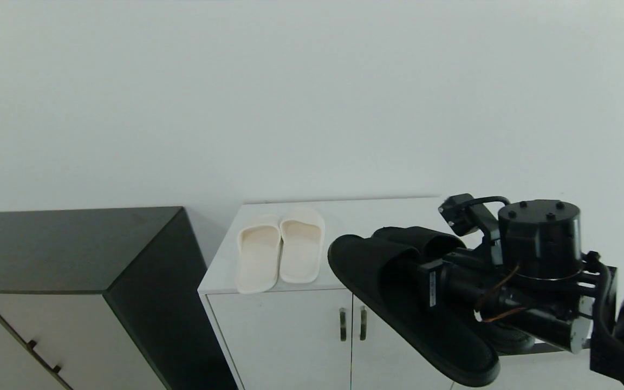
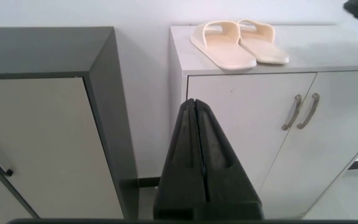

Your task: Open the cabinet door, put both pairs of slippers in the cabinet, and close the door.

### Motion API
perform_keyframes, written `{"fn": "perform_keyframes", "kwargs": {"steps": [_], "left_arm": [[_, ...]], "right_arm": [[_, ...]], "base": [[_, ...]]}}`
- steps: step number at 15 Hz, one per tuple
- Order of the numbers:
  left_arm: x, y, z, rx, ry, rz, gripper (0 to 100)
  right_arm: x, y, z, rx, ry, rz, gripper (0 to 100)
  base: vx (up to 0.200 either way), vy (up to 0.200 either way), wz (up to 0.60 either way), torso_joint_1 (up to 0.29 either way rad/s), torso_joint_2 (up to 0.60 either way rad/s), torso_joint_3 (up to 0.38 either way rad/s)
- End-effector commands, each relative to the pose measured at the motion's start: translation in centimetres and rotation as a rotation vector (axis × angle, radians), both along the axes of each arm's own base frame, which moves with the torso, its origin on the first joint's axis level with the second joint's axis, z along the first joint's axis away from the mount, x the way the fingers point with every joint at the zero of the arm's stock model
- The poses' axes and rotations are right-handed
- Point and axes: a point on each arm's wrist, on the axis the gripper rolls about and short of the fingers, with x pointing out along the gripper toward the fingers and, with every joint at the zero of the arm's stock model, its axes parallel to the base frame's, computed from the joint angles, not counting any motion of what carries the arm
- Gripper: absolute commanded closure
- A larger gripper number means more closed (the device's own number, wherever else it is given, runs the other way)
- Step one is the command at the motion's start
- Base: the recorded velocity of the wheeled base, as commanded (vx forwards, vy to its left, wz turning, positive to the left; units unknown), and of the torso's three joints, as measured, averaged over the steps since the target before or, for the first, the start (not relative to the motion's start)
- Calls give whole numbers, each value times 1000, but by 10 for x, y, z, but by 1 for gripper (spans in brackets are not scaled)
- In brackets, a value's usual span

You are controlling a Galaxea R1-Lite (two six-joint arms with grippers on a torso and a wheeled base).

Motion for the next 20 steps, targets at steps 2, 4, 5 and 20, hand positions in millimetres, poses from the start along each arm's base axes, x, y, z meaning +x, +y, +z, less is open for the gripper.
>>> {"fn": "perform_keyframes", "kwargs": {"steps": [2,4,5,20], "left_arm": [[0,0,0,-3,0,-1,100],[0,0,0,-5,0,0,100],[0,0,0,-5,0,0,100],[0,0,0,-3,0,0,100]], "right_arm": [[-14,-9,10,25,-23,13,100],[-16,-6,8,18,-18,27,100],[-16,-6,7,16,-16,25,100],[-18,-13,-2,25,-30,14,100]], "base": [[-200,0,0,12,2,-2],[-200,0,0,-5,5,2],[-200,0,0,-7,2,7],[-40,-40,0,0,1,1]]}}
